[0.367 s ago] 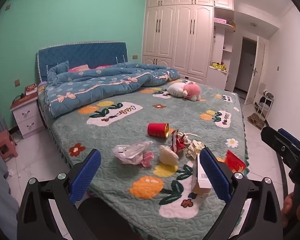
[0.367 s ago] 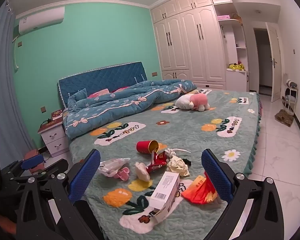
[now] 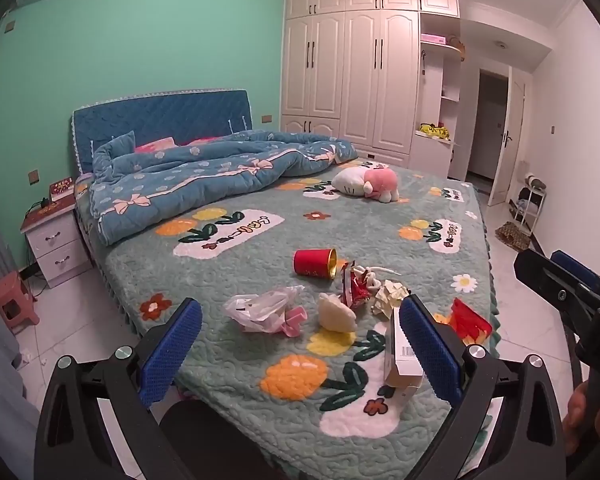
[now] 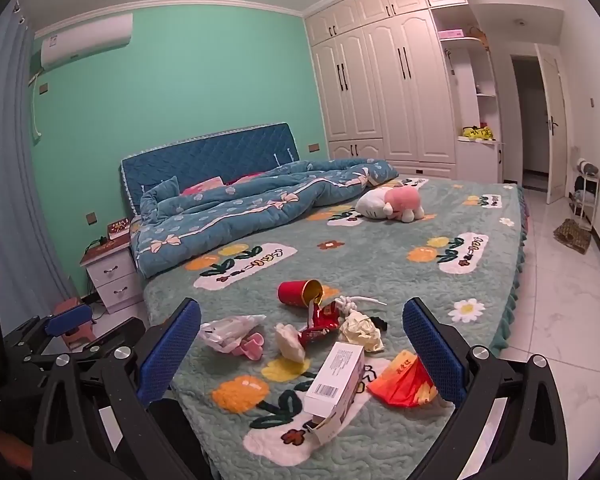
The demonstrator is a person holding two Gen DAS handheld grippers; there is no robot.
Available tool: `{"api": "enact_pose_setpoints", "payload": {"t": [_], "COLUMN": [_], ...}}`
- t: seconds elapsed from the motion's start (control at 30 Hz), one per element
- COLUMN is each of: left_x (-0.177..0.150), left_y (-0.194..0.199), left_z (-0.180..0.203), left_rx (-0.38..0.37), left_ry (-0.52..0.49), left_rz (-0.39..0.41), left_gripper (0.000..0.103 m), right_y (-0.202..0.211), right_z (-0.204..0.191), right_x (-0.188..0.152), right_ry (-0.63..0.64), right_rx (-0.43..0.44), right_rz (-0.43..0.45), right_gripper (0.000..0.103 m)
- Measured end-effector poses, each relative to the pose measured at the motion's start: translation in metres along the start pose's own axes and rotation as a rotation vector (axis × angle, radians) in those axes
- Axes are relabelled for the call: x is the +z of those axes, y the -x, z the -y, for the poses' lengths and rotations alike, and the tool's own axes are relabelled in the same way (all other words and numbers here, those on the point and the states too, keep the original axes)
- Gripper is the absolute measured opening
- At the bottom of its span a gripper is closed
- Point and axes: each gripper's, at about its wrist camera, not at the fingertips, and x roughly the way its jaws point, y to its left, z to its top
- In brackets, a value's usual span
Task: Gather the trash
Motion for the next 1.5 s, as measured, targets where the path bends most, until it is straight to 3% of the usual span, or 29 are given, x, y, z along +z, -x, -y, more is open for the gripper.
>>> {"api": "enact_pose_setpoints", "payload": {"t": [1.5], "left_x": [-0.003], "left_y": [-0.001], "left_z": [0.0], "left_rx": [0.014], "left_ry": [-0.012], "left_rz": [-0.004], "left_gripper": [0.098], "right_y": [-0.006], "right_z": [0.0], "right_x": [0.002], "right_ry": [-0.011], "right_rx": [0.013], "right_rz": [-0.002], "right_gripper": [0.099]}}
